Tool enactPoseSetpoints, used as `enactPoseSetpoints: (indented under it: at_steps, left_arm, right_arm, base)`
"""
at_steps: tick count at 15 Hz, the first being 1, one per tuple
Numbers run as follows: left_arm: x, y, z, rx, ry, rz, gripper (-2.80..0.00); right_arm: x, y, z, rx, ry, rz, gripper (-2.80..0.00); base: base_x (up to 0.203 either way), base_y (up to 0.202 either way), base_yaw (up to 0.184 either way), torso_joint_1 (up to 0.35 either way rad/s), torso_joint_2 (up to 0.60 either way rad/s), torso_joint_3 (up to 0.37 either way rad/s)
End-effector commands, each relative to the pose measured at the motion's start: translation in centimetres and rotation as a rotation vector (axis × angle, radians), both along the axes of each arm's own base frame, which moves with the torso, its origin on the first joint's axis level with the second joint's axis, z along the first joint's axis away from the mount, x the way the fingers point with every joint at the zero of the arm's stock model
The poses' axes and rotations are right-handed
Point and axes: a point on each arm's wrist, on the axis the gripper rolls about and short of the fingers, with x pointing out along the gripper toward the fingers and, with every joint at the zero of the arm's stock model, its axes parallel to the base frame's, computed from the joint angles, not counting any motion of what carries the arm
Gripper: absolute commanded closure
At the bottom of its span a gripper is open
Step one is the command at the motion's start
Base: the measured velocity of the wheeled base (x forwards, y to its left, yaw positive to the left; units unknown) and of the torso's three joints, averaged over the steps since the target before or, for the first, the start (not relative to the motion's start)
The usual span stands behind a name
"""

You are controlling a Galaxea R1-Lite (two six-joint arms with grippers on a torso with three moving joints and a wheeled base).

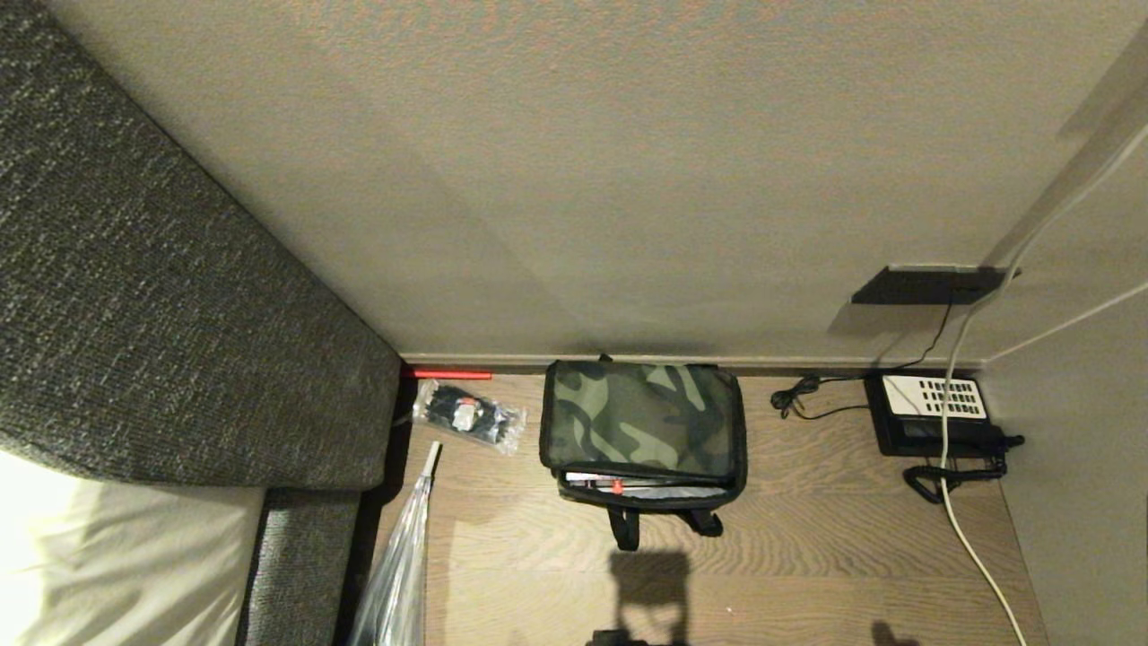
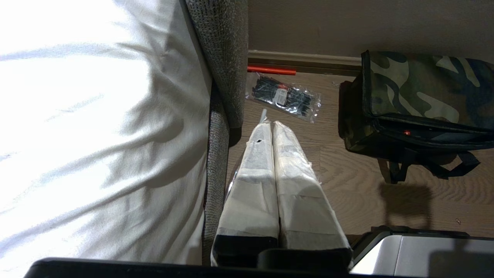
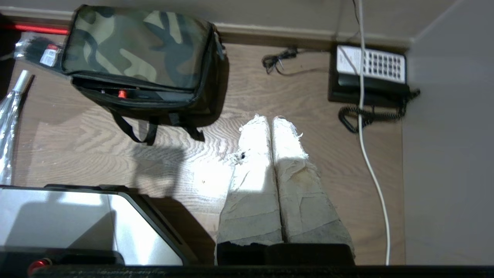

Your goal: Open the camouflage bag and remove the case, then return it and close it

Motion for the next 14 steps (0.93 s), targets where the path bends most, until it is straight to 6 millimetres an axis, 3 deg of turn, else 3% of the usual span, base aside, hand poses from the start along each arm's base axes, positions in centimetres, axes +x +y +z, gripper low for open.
enactPoseSetpoints:
  at_steps: [1,14]
  left_arm:
    - [0.00,0.00,0.00,-0.001,-0.001,0.001,0.00]
    - [0.01,0.00,-0.04,0.001,0.004,0.002,0.00]
  right_arm:
    - [-0.13,0.00,-0.24,-0.001,0.033,0.000,0.00]
    - [-0.13,0.00,-0.24,0.012,0.033,-0.002,0.00]
  base:
    - [0.000,0.000,0.000,0.000,0.00,0.000]
    - [0.000,0.000,0.000,0.000,0.00,0.000]
